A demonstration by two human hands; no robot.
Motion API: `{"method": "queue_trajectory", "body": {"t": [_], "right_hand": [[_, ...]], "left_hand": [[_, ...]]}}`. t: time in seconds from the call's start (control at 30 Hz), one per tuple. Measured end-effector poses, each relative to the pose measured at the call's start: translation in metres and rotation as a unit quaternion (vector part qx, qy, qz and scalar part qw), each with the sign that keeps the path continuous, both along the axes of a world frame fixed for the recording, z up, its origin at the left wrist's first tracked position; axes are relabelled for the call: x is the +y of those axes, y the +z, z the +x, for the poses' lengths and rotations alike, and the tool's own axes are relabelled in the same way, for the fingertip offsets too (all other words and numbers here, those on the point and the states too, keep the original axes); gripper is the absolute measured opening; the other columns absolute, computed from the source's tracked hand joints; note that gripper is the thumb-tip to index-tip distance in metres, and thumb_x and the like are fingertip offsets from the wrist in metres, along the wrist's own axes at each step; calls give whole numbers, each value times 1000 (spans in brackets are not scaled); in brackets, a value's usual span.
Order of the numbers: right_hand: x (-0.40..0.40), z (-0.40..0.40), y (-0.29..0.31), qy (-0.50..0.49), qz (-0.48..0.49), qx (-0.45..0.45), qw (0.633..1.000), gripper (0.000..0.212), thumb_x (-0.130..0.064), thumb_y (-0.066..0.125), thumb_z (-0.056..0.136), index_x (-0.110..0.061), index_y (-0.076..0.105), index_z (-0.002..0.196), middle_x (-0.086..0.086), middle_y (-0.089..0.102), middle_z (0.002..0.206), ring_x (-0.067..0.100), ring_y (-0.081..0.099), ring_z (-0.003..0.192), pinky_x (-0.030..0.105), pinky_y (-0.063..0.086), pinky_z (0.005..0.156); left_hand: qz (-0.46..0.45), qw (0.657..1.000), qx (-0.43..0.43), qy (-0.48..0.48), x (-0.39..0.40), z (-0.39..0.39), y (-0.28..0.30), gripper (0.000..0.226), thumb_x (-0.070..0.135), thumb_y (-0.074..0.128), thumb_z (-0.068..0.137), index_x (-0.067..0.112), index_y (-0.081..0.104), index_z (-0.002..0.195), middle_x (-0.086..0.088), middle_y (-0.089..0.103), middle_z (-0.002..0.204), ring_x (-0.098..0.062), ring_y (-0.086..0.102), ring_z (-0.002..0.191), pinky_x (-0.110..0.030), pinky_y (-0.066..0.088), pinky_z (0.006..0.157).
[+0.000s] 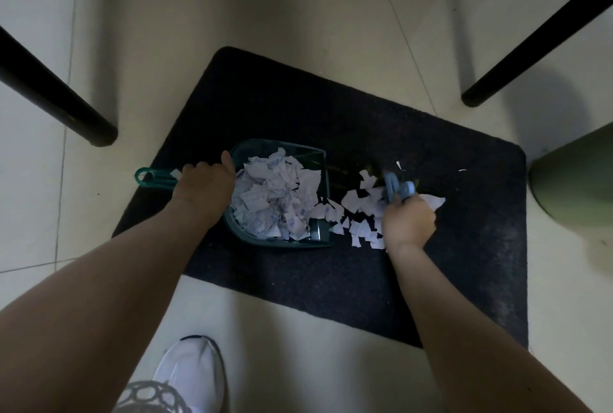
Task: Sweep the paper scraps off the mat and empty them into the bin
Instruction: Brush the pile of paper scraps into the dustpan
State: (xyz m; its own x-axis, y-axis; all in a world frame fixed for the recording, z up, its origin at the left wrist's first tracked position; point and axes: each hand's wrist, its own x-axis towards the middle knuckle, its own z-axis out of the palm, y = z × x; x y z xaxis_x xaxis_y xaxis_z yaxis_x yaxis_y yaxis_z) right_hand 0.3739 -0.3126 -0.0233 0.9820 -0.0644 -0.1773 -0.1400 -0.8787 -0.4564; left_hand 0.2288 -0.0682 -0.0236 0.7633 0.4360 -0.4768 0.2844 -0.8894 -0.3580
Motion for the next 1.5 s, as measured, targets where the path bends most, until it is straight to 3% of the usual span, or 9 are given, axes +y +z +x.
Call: {"method": "queue_trajectory", "body": {"t": [0.23,0.5,0.6,0.77,0.97,1.13,1.27,1.33,1.5], "right_hand": [[26,-19,5,34,121,23,992,33,-24,49,97,-9,53,67,8,59,71,25,59,70,30,43,61],[-14,4,15,-24,5,-36,999,26,-21,45,98,-2,62,102,15,67,94,31,63,89,29,39,67],[-7,-9,6,14,0,-1,1000,26,-24,48,97,-5,63,105,9,65,87,21,61,77,22,39,57],[27,-37,1,93,76,28,992,28,-23,46,98,-1,63,93,11,65,83,23,58,74,25,35,62],[11,-16,19,36,97,-13,995,28,-25,48,97,-7,59,78,-4,50,61,9,47,52,22,34,48],[-13,1,18,15,-8,-63,998,24,-19,46,97,-2,61,95,12,66,84,26,64,75,30,45,62],[-8,-9,6,48,-47,-11,998,23,-16,44,98,-2,61,101,15,67,88,29,65,80,32,46,63],[7,-21,1,95,-26,8,995,23,-16,43,98,-2,61,98,15,66,87,29,64,80,33,49,69],[38,-39,4,122,67,26,990,28,-21,45,98,0,61,88,11,63,78,25,60,72,24,36,60]], "left_hand": [[-2,1000,11,-1,-14,12,-2,79,10,51,94,-5,-2,151,-13,52,131,-30,52,117,-40,42,98],[1,1000,17,1,-22,15,-2,80,10,52,93,-7,-2,150,-15,51,132,-30,53,116,-40,42,97],[1,1000,18,2,-23,15,-2,80,10,52,93,-6,-1,150,-15,52,131,-30,53,115,-40,43,96],[6,1000,11,1,-23,15,-3,76,9,49,95,-6,1,151,-14,54,128,-30,55,113,-40,44,94],[10,1000,6,-4,-21,13,-7,77,10,50,94,-6,1,151,-12,56,125,-29,56,110,-39,45,92],[-11,1000,11,11,-21,14,-3,79,11,51,93,-6,-1,150,-14,53,129,-30,53,115,-42,42,97],[-15,1000,13,20,-22,15,-5,80,12,52,94,-6,-2,150,-15,52,130,-31,53,115,-43,41,98],[-13,1000,17,19,-21,15,-6,79,12,51,94,-6,-2,150,-14,52,130,-31,53,115,-42,42,98],[0,1000,17,5,-22,15,-5,76,12,48,96,-7,-1,150,-15,53,129,-31,54,113,-42,43,96]]}}
